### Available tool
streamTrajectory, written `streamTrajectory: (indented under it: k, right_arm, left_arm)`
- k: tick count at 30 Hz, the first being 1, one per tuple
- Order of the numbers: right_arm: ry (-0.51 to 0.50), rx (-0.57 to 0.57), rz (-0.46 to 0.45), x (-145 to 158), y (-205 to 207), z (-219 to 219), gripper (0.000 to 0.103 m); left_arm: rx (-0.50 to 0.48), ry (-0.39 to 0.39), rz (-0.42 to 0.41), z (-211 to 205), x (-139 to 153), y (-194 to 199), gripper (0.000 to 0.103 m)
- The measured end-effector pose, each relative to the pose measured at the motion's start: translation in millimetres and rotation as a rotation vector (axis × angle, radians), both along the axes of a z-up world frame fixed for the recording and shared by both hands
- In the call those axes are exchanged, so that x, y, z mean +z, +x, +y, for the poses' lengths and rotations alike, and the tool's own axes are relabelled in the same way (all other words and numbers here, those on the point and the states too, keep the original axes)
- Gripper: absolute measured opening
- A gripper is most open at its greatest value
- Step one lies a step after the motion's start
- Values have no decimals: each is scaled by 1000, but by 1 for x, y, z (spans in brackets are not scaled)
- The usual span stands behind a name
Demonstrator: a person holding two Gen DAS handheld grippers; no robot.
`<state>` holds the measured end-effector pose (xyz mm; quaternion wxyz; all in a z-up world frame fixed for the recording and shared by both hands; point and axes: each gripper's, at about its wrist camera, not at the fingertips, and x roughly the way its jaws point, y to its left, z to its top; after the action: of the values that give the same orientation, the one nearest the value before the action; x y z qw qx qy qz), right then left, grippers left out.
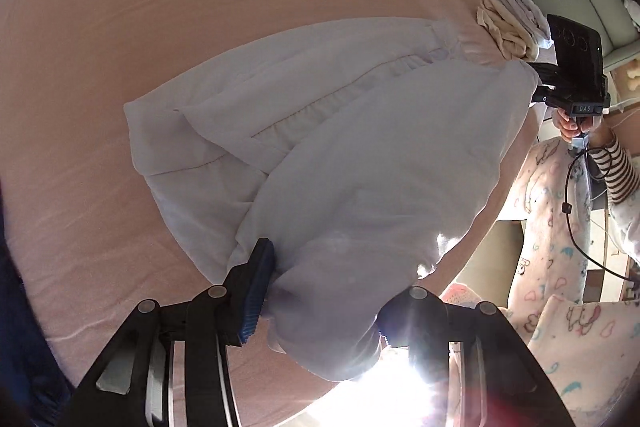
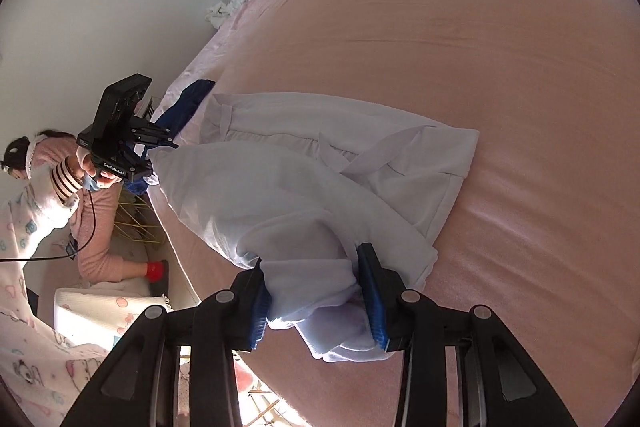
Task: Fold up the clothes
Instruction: 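Lower the garment end onto its other half with both grippers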
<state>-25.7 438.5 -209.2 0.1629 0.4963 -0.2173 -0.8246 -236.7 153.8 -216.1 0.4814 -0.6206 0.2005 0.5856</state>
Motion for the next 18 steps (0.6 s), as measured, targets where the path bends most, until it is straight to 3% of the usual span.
streamTrajectory:
  k: [5, 12, 14, 18]
  right_arm:
    - [-31, -64, 1, 6, -4, 12, 39]
    - [-113, -224, -6, 6, -20, 38, 39]
    - [-107, -241, -13, 4, -29, 41, 39]
    - [-108, -271, -28, 1, -43, 47, 39]
  left_arm:
    - [129, 42, -82, -6, 0, -21, 42]
    - [239, 58, -103, 6, 4, -50, 42]
    - [285, 71, -107, -21, 12, -57, 42]
    - [401, 85, -141, -31, 13, -84, 42]
